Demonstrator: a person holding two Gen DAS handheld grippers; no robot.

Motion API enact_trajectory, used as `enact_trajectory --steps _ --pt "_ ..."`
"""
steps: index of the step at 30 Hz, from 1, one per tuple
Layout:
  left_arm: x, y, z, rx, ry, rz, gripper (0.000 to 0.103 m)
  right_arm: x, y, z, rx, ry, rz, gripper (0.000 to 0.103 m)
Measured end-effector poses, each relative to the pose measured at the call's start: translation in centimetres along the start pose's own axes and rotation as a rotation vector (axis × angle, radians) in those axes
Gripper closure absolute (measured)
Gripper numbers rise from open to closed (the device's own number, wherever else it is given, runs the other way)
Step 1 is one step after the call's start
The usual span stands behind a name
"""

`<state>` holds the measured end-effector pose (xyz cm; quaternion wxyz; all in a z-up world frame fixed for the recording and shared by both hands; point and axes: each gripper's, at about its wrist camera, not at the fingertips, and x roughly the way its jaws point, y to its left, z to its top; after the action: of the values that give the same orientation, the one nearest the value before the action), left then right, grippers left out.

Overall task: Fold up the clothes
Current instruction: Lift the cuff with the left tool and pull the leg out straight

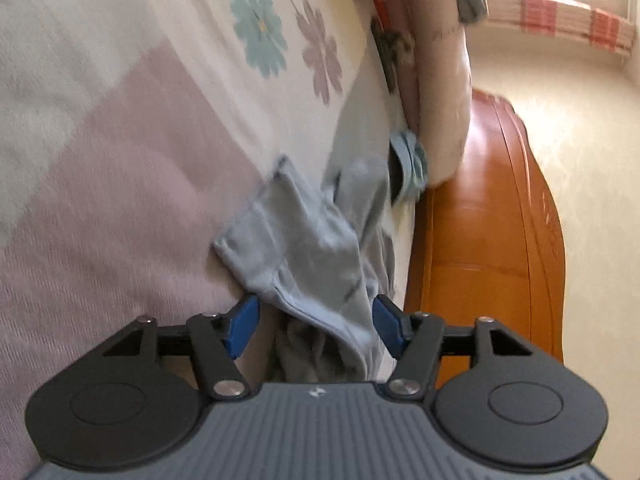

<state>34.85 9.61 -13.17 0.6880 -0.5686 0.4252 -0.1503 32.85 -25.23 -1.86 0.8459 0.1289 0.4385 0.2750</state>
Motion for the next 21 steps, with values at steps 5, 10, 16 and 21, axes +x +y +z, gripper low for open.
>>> enact_trajectory --steps 5,10,16,21 --pt "-0.9 -1.8 0.4 0.130 -0.166 0.124 0.042 -0.2 -0.3 0.1 0.004 -0.007 -0.008 0.000" --pt "0.5 -1.6 -0.6 0.113 -0.043 0.046 0.044 -0.1 -0.4 -0.1 0.005 0.000 -0.007 0.000" --pt "0.1 -2.1 0.0 0.148 -0.181 0.111 0.055 0.1 -0.6 -0.1 0.007 0.006 -0.001 0.000" --pt "0.3 -2.3 0.7 0.174 -0.156 0.127 0.059 -0.1 -0.8 -0.3 0.006 0.005 0.008 0.000"
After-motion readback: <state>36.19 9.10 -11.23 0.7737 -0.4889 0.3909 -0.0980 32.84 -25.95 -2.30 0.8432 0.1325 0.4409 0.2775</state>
